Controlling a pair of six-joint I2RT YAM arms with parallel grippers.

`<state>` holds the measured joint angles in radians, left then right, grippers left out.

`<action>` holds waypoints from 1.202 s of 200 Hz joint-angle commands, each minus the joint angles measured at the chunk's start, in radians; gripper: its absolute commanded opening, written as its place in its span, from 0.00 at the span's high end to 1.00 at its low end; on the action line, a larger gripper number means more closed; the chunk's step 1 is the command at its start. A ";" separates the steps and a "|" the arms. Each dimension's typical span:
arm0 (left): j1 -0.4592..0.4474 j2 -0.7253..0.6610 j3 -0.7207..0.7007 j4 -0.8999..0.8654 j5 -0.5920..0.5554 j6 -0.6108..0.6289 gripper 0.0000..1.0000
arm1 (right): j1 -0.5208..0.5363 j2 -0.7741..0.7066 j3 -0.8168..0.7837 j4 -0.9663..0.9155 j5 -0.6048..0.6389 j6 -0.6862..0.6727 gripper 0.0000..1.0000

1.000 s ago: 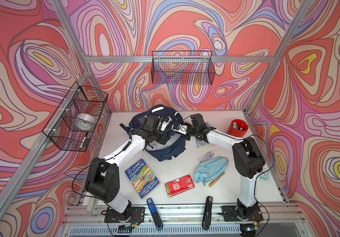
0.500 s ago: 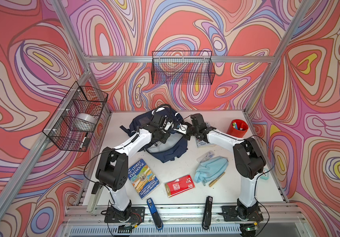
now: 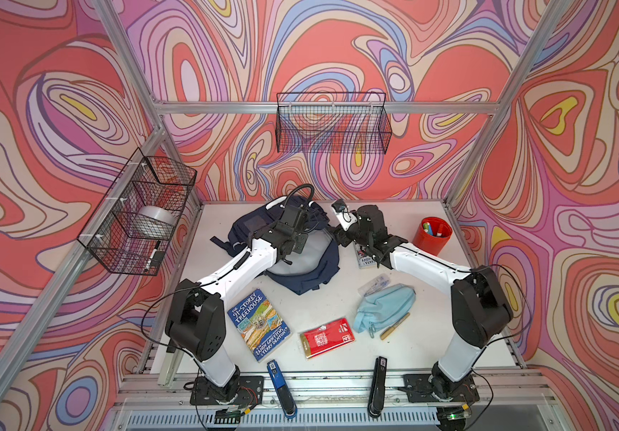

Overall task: Pack books, pencil case, and school supplies into a backpack
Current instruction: Open the student bag at the center of the table, then pick up the book from the top-center of the table.

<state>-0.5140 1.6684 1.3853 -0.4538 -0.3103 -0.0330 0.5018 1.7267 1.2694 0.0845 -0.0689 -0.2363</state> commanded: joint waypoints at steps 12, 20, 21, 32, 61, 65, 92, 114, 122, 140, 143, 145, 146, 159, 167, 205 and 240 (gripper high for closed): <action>-0.001 -0.065 -0.030 0.081 -0.005 -0.098 1.00 | -0.066 -0.103 -0.058 -0.127 0.155 0.331 0.02; -0.006 -0.074 -0.032 0.085 0.014 -0.110 1.00 | -0.096 -0.101 -0.046 -0.183 0.135 0.338 0.02; -0.007 -0.075 -0.032 0.086 0.016 -0.112 1.00 | -0.101 -0.100 -0.042 -0.192 0.133 0.338 0.01; -0.013 -0.076 -0.030 0.089 0.039 -0.114 1.00 | -0.152 -0.062 0.012 -0.309 0.102 0.346 0.02; -0.039 -0.056 -0.016 0.092 0.060 -0.085 1.00 | -0.268 0.039 0.124 -0.508 0.024 0.392 0.03; -0.042 -0.054 -0.014 0.090 0.054 -0.087 1.00 | -0.284 0.066 0.127 -0.518 0.002 0.398 0.02; -0.051 -0.057 -0.010 0.085 0.045 -0.090 1.00 | -0.346 0.138 0.170 -0.549 -0.016 0.404 0.02; -0.051 -0.074 -0.015 0.084 0.033 -0.085 1.00 | -0.362 0.231 0.270 -0.620 -0.022 0.387 0.03; -0.049 -0.079 -0.019 0.086 0.034 -0.086 1.00 | -0.362 0.261 0.304 -0.642 -0.022 0.380 0.05; -0.050 -0.088 -0.030 0.096 0.048 -0.097 1.00 | -0.364 0.322 0.350 -0.668 -0.031 0.365 0.07; -0.050 -0.088 -0.032 0.099 0.053 -0.099 1.00 | -0.364 0.331 0.353 -0.670 -0.038 0.363 0.09; -0.050 -0.088 -0.033 0.099 0.055 -0.100 1.00 | -0.364 0.339 0.359 -0.673 -0.041 0.362 0.09; -0.050 -0.088 -0.034 0.101 0.057 -0.101 1.00 | -0.363 0.341 0.361 -0.675 -0.041 0.360 0.10; -0.050 -0.087 -0.038 0.106 0.069 -0.109 1.00 | -0.365 0.385 0.390 -0.700 -0.040 0.355 0.14; -0.050 -0.086 -0.038 0.106 0.074 -0.113 1.00 | -0.364 0.405 0.397 -0.700 -0.030 0.350 0.14; -0.051 -0.090 -0.042 0.110 0.085 -0.119 1.00 | -0.390 0.440 0.403 -0.697 -0.007 0.319 0.14; -0.050 -0.095 -0.057 0.124 0.085 -0.125 1.00 | -0.401 0.482 0.413 -0.717 -0.197 0.269 0.20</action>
<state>-0.5583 1.6268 1.3296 -0.4149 -0.2363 -0.1272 0.1101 2.1731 1.6569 -0.6029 -0.1322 0.0795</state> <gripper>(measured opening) 0.052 0.829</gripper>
